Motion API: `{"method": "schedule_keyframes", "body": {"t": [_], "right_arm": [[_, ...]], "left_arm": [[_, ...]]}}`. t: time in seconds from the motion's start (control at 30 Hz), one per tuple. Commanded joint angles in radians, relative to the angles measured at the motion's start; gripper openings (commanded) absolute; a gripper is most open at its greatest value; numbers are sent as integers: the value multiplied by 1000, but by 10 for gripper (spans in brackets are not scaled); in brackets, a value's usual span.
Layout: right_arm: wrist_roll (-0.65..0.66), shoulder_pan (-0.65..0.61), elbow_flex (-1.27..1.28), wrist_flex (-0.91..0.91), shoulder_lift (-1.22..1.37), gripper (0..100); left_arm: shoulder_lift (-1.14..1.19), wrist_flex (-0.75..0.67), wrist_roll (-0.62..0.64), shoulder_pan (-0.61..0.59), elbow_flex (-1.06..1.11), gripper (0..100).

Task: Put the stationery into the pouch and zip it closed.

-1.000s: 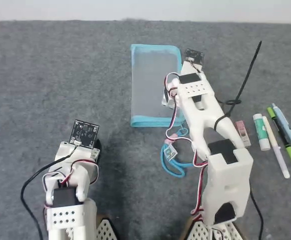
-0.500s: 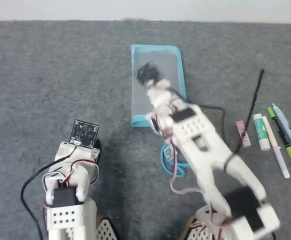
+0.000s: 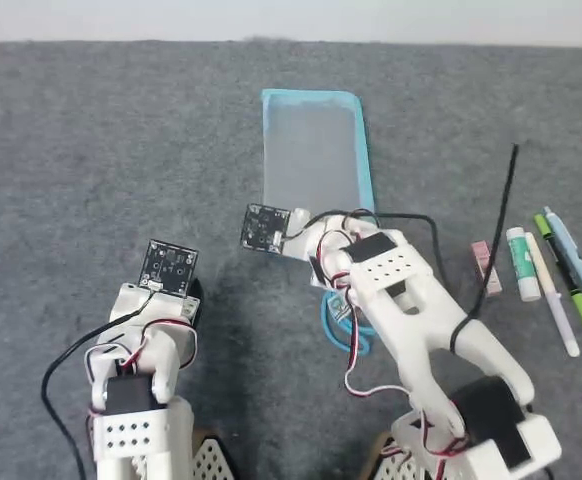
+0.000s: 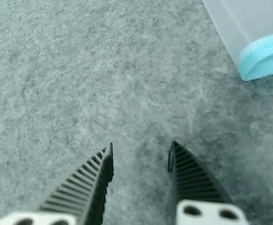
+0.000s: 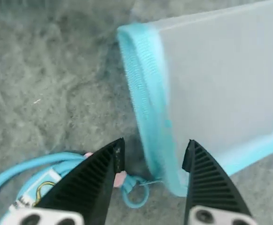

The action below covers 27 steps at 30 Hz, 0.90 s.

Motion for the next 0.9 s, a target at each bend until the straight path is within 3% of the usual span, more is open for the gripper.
{"method": "schedule_keyframes", "body": {"t": [0.0,0.27,0.53,0.6,0.7,0.87], "right_arm": [[14,-7,-11,-31,16,209],[-60,51,-37,-259,131,209],[-140,99,-158,-308,196,206],[-160,96,-178,-308,200,157],[-172,90,-192,-308,200,0],[-247,91,-190,-197,128,8]], "left_arm": [[-15,-5,14,3,-10,178],[-15,-5,14,3,-10,178],[-15,-5,14,3,-10,178],[-20,-8,14,3,-10,178],[-21,-34,14,-3,-10,178],[-21,-118,18,-5,-45,181]]}}
